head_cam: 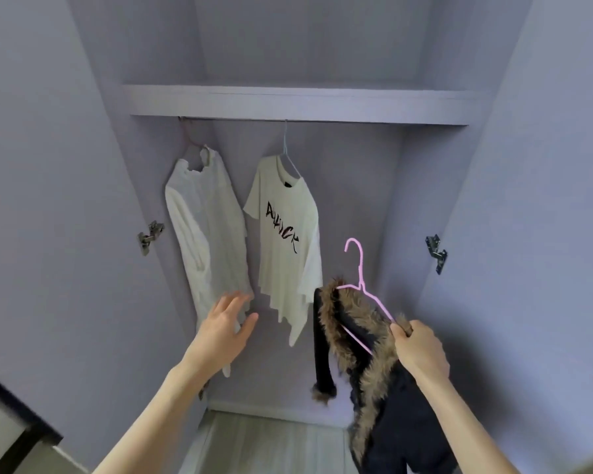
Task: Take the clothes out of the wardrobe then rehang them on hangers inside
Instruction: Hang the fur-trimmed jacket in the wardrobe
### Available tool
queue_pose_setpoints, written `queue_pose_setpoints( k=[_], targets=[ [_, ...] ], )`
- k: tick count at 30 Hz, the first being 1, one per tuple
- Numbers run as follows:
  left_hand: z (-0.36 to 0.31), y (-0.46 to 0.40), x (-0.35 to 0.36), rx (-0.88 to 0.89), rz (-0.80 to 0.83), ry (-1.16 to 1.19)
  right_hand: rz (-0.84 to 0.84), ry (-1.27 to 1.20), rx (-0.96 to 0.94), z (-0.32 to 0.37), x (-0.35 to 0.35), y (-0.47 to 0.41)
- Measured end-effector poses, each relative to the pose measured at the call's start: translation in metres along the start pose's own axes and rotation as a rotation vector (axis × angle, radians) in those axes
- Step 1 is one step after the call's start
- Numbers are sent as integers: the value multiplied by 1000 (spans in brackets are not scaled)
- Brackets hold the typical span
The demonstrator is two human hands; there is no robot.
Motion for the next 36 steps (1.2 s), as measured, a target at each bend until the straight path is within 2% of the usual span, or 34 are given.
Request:
queue_pose_setpoints(
  k=[5,15,27,36],
  targets=[
    [-23,-46,-12,86,-111,-140,-7,-201,37,5,-9,-26],
    [-57,-145,-48,282,-244,-319,-112,-475,-109,70,-47,-101],
    [-97,-307,-145,474,-531,-548,-134,-553,-119,152,-48,-228],
    [-108,-351,-157,457,-715,-651,-183,-574,-156,194,-66,-297]
  ],
)
Point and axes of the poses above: each hand's wrist, its own y-axis away from the middle knuckle, its own x-axis out of the palm, z = x × y, the point moved 6 cm from there along -y, towards the middle knuckle, and after that the axes turned 11 degrees about z, right-handed, at the moved point
